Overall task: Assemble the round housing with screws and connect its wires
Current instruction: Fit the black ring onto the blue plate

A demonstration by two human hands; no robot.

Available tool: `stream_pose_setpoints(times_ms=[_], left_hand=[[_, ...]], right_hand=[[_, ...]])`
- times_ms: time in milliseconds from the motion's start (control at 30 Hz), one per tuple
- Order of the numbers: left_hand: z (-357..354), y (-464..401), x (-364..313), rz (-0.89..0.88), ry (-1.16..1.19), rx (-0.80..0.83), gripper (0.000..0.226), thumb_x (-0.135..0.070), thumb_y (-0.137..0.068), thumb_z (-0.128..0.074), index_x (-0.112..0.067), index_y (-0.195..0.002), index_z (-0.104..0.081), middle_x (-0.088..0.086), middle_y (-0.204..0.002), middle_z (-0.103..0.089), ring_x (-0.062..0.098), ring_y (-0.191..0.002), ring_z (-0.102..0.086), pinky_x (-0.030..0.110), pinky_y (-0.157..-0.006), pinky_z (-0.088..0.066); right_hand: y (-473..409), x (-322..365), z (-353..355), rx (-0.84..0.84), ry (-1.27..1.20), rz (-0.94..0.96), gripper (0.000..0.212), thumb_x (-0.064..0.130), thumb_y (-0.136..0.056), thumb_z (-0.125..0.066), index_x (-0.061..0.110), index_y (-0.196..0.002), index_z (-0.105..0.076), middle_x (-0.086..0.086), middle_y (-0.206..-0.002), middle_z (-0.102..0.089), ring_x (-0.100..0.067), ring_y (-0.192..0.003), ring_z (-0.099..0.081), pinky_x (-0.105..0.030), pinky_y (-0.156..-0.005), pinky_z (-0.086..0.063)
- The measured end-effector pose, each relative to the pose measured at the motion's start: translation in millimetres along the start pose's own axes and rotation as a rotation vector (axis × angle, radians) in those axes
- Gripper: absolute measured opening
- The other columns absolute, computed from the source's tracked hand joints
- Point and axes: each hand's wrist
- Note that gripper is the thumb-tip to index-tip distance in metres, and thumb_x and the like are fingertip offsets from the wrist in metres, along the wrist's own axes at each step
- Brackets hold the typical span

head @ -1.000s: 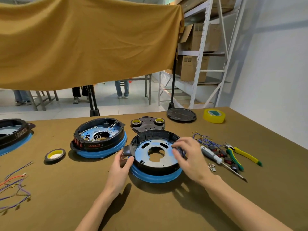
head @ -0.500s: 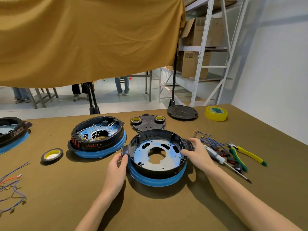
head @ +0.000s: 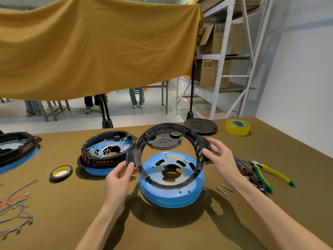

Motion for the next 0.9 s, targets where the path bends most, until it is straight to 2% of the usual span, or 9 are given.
stream_pose_setpoints(times_ms=[200,267,367,467,533,600,700,800,900], left_hand=[[3,3,-16,-0.263,-0.083,-0.017,0.024,-0.013,-0.096,-0.069,-0.020,-0.118,-0.075,-0.004,-0.105,-0.079,0.009,-0.097,-0.074,0.019,-0.083,-0.059],[4,5,-15,-0.362,-0.116,-0.002,0.025,-0.012,-0.093,-0.070,-0.017,-0.117,-0.075,-0.003,-0.108,-0.076,0.010,-0.099,-0.072,0.019,-0.086,-0.058],[8,7,-12,-0.512,-0.224,0.038,0.027,-0.012,-0.090,-0.071,-0.017,-0.116,-0.076,-0.007,-0.108,-0.071,0.013,-0.102,-0.069,0.017,-0.084,-0.057],[14,6,-4,-0.609,-0.315,0.049,0.029,-0.009,-0.088,-0.071,-0.018,-0.115,-0.077,-0.013,-0.111,-0.070,0.014,-0.107,-0.069,0.019,-0.091,-0.057],[16,5,5,-0.548,-0.325,0.071,0.035,-0.001,-0.089,-0.070,-0.023,-0.117,-0.076,-0.015,-0.113,-0.074,0.011,-0.110,-0.070,0.021,-0.094,-0.057],[14,6,11,-0.361,-0.301,0.085,0.046,0.004,-0.091,-0.069,-0.034,-0.118,-0.074,-0.020,-0.111,-0.076,0.005,-0.111,-0.070,0.024,-0.096,-0.057],[10,6,17,-0.163,-0.317,0.111,0.053,0.002,-0.095,-0.066,-0.044,-0.120,-0.067,-0.025,-0.115,-0.073,-0.006,-0.115,-0.065,0.027,-0.102,-0.054],[8,4,20,-0.060,-0.330,0.147,0.051,0.000,-0.101,-0.058,-0.044,-0.126,-0.062,-0.022,-0.128,-0.066,-0.001,-0.126,-0.055,0.026,-0.109,-0.044],[8,4,25,-0.004,-0.305,0.150,0.041,-0.007,-0.105,-0.052,-0.041,-0.126,-0.064,-0.027,-0.123,-0.063,0.004,-0.129,-0.052,0.027,-0.110,-0.040]], right_hand=[[6,0,5,-0.011,-0.016,0.026,0.031,0.004,-0.103,-0.055,0.024,-0.126,-0.064,-0.002,-0.110,-0.076,-0.018,-0.101,-0.073,-0.029,-0.076,-0.061],[2,-2,7,-0.022,-0.230,-0.142,0.026,0.007,-0.107,-0.047,0.013,-0.123,-0.067,-0.017,-0.114,-0.074,-0.029,-0.106,-0.072,-0.038,-0.088,-0.060],[-3,-1,10,-0.006,-0.804,-0.520,0.029,0.018,-0.107,-0.045,0.000,-0.124,-0.059,-0.032,-0.127,-0.063,-0.043,-0.119,-0.063,-0.052,-0.108,-0.048],[-6,-6,8,0.009,-0.792,-0.626,0.037,0.014,-0.100,-0.056,0.004,-0.136,-0.053,-0.029,-0.131,-0.059,-0.040,-0.116,-0.064,-0.049,-0.096,-0.055],[-7,-11,5,0.000,-0.723,-0.620,0.043,0.008,-0.098,-0.057,0.009,-0.141,-0.053,-0.026,-0.137,-0.056,-0.038,-0.118,-0.063,-0.049,-0.096,-0.055],[-9,-14,4,-0.011,-0.751,-0.606,0.038,0.004,-0.098,-0.052,0.010,-0.135,-0.057,-0.022,-0.138,-0.057,-0.036,-0.122,-0.061,-0.047,-0.100,-0.052],[-12,-20,-3,-0.040,-0.664,-0.556,0.032,0.002,-0.098,-0.045,0.009,-0.124,-0.062,-0.015,-0.131,-0.061,-0.028,-0.120,-0.062,-0.039,-0.093,-0.054],[-16,-31,-15,-0.078,-0.387,-0.493,0.030,0.006,-0.103,-0.040,0.013,-0.118,-0.065,-0.009,-0.128,-0.063,-0.022,-0.121,-0.060,-0.041,-0.104,-0.050],[-19,-40,-21,-0.078,-0.171,-0.445,0.032,0.013,-0.108,-0.037,0.017,-0.126,-0.062,-0.006,-0.130,-0.062,-0.021,-0.123,-0.058,-0.046,-0.111,-0.046]])
Point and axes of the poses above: each hand's wrist, its own y-axis away from the middle knuckle, its own z-axis out of the back of the hand, x = y × z
